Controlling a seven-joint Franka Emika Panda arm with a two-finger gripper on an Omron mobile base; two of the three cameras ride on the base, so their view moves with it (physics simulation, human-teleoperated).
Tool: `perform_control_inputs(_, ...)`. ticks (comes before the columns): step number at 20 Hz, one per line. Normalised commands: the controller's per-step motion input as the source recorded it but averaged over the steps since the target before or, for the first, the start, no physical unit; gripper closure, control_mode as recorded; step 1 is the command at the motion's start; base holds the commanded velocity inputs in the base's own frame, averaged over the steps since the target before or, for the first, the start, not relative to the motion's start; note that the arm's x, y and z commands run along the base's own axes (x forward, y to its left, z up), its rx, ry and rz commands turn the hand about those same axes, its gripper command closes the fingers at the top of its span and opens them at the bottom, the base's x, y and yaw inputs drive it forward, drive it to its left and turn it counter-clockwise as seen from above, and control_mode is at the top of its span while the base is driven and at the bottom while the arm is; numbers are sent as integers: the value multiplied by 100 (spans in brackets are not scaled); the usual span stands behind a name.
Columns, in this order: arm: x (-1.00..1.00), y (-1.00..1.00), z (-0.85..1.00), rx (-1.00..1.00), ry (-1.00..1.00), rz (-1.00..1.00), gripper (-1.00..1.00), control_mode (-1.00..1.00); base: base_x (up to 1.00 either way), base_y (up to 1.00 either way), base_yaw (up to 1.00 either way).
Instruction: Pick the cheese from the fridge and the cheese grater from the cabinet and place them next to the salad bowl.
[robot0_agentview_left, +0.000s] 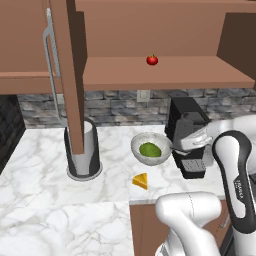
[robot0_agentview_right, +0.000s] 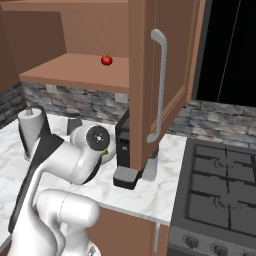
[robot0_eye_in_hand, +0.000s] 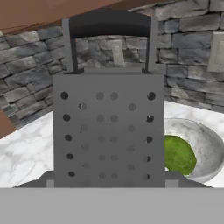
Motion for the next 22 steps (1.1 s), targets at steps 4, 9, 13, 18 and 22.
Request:
perform_control_inputs(4,-9,-7,-32,0,0,0,100,-100,0,0,0)
perform_control_inputs(9,-8,-2,-32,0,0,0,100,-100,0,0,0)
perform_control_inputs(13,-5,0,-32,0,0,0,100,-100,0,0,0)
perform_control_inputs(18,-6,0,-33,0,0,0,100,-100,0,0,0)
perform_control_inputs(22,-3,0,-30,0,2,0,100,-100,0,0,0)
